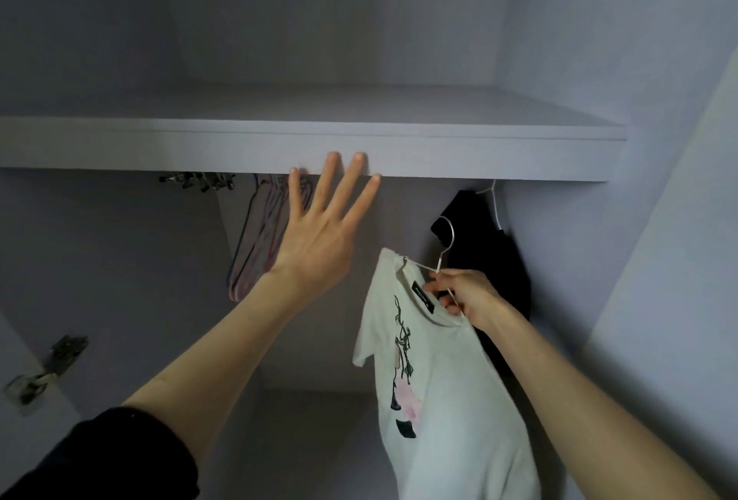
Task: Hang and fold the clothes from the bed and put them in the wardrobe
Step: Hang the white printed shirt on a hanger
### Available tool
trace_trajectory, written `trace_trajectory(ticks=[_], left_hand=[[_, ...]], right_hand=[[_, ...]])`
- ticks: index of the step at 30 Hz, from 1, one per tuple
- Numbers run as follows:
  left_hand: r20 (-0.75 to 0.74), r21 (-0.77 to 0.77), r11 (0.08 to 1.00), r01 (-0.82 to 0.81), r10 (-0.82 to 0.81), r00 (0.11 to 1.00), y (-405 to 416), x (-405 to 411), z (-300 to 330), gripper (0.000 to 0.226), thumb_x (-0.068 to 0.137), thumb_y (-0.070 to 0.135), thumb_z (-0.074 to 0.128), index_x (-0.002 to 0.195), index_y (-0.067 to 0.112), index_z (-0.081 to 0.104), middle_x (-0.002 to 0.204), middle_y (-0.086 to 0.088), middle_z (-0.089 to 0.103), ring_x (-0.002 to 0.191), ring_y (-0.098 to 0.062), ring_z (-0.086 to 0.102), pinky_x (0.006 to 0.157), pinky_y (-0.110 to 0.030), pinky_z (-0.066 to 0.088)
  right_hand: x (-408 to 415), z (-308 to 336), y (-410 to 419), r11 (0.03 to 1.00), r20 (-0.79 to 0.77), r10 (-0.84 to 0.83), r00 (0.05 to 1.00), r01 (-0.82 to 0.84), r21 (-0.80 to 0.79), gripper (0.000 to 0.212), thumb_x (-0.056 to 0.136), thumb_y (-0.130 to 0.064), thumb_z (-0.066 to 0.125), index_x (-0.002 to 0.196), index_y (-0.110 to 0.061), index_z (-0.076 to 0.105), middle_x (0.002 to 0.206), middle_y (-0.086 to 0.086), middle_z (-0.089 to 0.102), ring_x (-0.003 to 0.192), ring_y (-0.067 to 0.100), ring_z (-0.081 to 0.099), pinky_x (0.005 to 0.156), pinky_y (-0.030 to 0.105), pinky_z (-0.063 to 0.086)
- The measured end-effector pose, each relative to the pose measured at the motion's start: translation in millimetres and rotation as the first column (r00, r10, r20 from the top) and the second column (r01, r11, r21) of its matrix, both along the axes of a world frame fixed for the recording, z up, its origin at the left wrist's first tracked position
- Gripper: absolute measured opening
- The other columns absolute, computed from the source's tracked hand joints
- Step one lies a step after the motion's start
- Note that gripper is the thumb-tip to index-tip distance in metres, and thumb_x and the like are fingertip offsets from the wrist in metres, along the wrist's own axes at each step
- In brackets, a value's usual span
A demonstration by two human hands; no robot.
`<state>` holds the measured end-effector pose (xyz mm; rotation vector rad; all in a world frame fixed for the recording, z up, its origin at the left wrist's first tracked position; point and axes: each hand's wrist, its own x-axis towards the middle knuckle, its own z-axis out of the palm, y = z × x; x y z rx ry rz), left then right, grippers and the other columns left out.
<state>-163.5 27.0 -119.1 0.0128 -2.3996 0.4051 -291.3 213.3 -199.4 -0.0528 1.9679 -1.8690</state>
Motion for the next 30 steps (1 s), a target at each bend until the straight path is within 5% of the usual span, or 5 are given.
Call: trace_trajectory(ticks=[7, 11, 13, 22, 30], left_hand=[[-0.11, -0.088, 0.995, -0.042, 0.032, 0.993, -9.9, -12.9, -6.8, 0.105, 0.065, 0.0, 0.072, 0.15, 0.018, 0.013, 0.155, -0.008, 0.001, 0.143, -0.036, 0.005, 0.101, -0.075, 0.016], [-0.149, -0.124, 0.989, -0.074, 0.055, 0.987, -12.3, -20.4, -10.7, 0.107, 0.063, 0.003, 0.073, 0.149, 0.019, 0.011, 0.157, -0.007, 0.006, 0.143, -0.035, 0.007, 0.101, -0.075, 0.016], [-0.168, -0.135, 0.987, -0.085, 0.062, 0.984, -13.9, -23.7, -12.7, 0.108, 0.063, 0.004, 0.073, 0.149, 0.019, 0.01, 0.157, -0.007, 0.007, 0.143, -0.035, 0.006, 0.102, -0.074, 0.012], [-0.209, -0.175, 0.978, -0.111, 0.074, 0.975, -18.3, -30.9, -18.5, 0.108, 0.065, 0.005, 0.069, 0.15, 0.022, 0.004, 0.157, -0.006, 0.006, 0.144, -0.035, 0.003, 0.104, -0.069, 0.0], [-0.22, -0.188, 0.975, -0.12, 0.077, 0.972, -18.0, -28.0, -16.9, 0.109, 0.065, 0.003, 0.068, 0.15, 0.022, 0.003, 0.157, -0.005, 0.005, 0.144, -0.033, 0.003, 0.104, -0.07, 0.007]], right_hand=[[-31.9, 5.6, -3.1, 0.868, 0.299, 0.051, 0.953, 0.106, -0.485, 0.022, 0.097, -0.002, 0.04, 0.084, 0.0, 0.058, 0.068, 0.005, 0.07, 0.055, 0.007, 0.064, 0.036, 0.012, 0.035], [-51.0, 8.2, -0.7, 0.765, 0.289, 0.103, 0.952, 0.11, -0.634, 0.026, 0.096, 0.003, 0.033, 0.105, -0.002, 0.056, 0.097, 0.01, 0.066, 0.099, 0.023, 0.058, 0.09, 0.031, 0.047], [-59.4, 9.4, -0.9, 0.747, 0.277, 0.126, 0.953, 0.093, -0.658, 0.031, 0.095, 0.006, 0.028, 0.108, -0.005, 0.054, 0.104, 0.011, 0.062, 0.103, 0.027, 0.056, 0.097, 0.039, 0.041], [-90.8, 20.7, -9.2, 0.725, 0.082, 0.039, 0.996, 0.029, -0.688, 0.047, 0.094, 0.012, 0.029, 0.133, -0.008, 0.045, 0.102, 0.003, 0.06, 0.074, 0.009, 0.055, 0.054, 0.013, 0.05], [-117.9, 31.0, -9.3, 0.711, 0.011, -0.044, 0.999, 0.039, -0.702, 0.045, 0.089, 0.02, 0.022, 0.096, -0.012, 0.053, 0.081, 0.006, 0.051, 0.065, 0.012, 0.043, 0.048, 0.011, 0.044]])
